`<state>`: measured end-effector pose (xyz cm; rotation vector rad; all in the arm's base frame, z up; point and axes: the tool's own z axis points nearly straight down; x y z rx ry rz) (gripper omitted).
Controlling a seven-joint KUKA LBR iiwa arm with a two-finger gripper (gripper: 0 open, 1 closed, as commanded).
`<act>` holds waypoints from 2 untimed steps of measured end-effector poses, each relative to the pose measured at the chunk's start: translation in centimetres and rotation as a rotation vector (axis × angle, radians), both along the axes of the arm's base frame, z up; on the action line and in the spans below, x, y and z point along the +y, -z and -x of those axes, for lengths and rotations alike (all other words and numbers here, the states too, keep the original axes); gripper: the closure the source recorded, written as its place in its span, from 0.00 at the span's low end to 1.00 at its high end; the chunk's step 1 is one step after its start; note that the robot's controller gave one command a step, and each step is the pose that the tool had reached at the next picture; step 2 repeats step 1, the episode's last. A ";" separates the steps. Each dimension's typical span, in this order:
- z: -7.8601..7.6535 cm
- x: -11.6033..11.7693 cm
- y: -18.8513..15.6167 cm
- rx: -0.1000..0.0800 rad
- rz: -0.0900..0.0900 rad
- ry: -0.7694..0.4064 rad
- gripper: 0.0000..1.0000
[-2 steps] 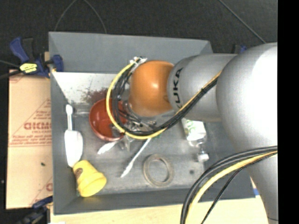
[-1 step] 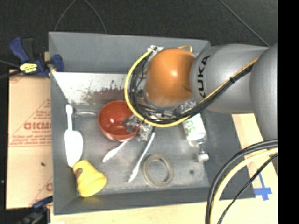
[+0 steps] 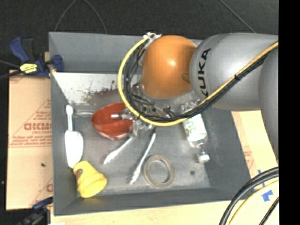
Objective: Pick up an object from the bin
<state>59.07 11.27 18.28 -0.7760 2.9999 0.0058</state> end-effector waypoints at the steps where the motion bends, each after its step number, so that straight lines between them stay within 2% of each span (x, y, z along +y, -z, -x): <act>1: -1.1 -2.9 -8.7 -0.004 0.014 -0.300 1.00; 2: -1.1 -2.9 -8.7 -0.004 0.014 -0.300 1.00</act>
Offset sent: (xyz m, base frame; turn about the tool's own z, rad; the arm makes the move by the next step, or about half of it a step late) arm 0.0088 -0.0079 0.0026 -0.0895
